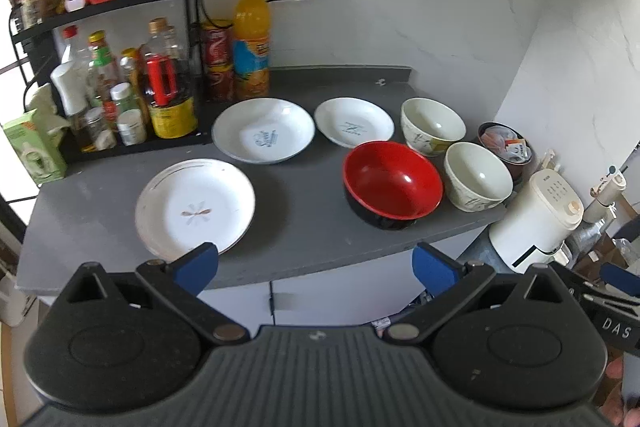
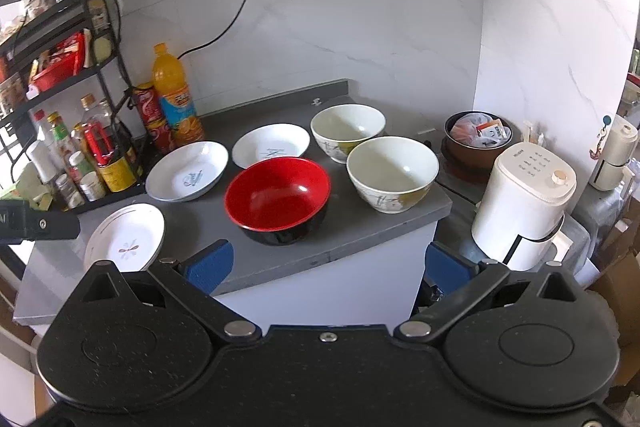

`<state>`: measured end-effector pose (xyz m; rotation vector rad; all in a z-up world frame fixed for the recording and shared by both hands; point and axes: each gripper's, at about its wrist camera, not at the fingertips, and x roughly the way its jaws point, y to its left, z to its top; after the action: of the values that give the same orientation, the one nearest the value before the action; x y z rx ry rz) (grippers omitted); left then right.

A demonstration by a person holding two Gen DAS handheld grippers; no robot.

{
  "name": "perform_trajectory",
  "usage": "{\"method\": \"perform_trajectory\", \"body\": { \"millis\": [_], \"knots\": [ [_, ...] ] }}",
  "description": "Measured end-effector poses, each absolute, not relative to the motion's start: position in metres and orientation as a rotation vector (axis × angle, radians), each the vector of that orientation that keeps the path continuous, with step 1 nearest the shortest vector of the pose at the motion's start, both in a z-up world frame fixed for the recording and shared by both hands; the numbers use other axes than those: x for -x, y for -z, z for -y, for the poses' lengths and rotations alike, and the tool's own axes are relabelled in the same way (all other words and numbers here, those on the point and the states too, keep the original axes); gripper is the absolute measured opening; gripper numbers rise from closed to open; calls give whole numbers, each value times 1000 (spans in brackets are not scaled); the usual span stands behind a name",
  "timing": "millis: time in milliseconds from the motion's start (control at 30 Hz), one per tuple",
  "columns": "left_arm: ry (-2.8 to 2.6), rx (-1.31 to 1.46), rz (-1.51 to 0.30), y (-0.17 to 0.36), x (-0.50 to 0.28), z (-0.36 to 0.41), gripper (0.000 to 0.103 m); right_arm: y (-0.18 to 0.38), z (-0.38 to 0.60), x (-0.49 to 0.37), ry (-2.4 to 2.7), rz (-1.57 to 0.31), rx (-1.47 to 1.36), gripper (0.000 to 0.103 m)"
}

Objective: Organize plates and bowls
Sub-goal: 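Move the right tool toward the larger cream bowl beside the red bowl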

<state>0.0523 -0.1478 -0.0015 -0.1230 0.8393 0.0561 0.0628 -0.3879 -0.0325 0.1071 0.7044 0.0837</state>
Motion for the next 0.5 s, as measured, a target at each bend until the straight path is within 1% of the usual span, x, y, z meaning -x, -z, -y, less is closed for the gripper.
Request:
{"method": "perform_trajectory", "body": {
  "millis": [367, 433, 500],
  "knots": [
    [18, 140, -855, 23, -137, 168, 100, 44, 407, -122, -25, -683, -112, 102],
    [33, 132, -843, 25, -153, 174, 100, 48, 409, -134, 0, -691, -112, 99],
    [48, 128, -843, 28, -171, 179, 100, 52, 413, -146, 6, -701, -139, 91]
  ]
}}
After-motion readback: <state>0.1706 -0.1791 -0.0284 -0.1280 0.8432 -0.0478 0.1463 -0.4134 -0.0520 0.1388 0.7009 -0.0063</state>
